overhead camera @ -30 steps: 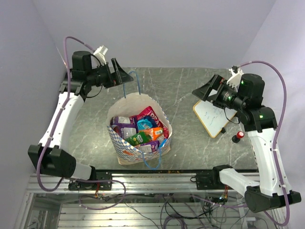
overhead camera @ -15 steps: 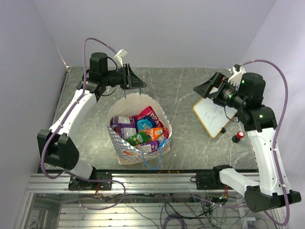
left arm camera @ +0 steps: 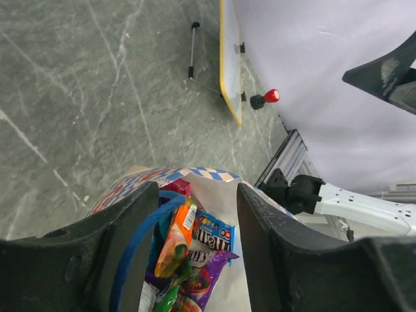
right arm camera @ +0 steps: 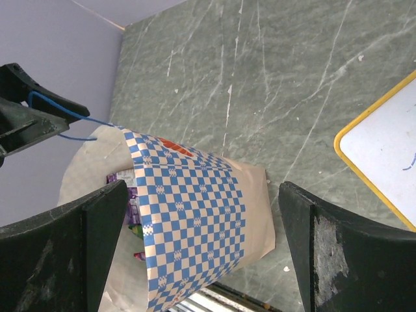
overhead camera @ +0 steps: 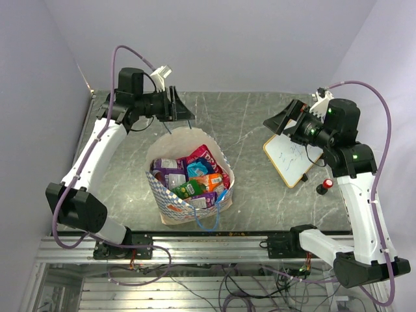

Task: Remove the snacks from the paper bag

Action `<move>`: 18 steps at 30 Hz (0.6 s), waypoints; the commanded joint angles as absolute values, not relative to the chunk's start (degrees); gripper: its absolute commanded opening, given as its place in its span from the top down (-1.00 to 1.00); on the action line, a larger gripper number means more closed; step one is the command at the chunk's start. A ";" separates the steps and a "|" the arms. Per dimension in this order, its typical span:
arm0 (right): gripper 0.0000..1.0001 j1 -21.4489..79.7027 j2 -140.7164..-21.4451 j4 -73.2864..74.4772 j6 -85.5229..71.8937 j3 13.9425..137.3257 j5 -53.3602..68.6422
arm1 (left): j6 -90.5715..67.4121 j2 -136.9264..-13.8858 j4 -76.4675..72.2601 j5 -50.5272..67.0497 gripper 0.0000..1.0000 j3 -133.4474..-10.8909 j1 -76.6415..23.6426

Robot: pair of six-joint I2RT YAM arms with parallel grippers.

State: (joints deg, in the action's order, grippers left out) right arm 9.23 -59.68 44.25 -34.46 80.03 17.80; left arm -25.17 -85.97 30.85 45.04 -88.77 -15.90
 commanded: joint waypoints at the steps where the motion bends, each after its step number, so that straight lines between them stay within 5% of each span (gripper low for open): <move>1: -1.00 9.23 -59.80 43.82 -33.82 81.06 17.91 | -19.15 -84.25 39.06 39.80 -0.23 -91.67 -15.91; 9: -1.00 9.18 -60.25 44.29 -32.74 81.59 18.05 | -20.11 -83.84 40.01 38.41 0.07 -93.20 -15.91; 18: -1.00 9.22 -62.01 45.44 -28.96 82.76 20.05 | -23.15 -84.49 40.80 34.50 0.86 -98.42 -15.89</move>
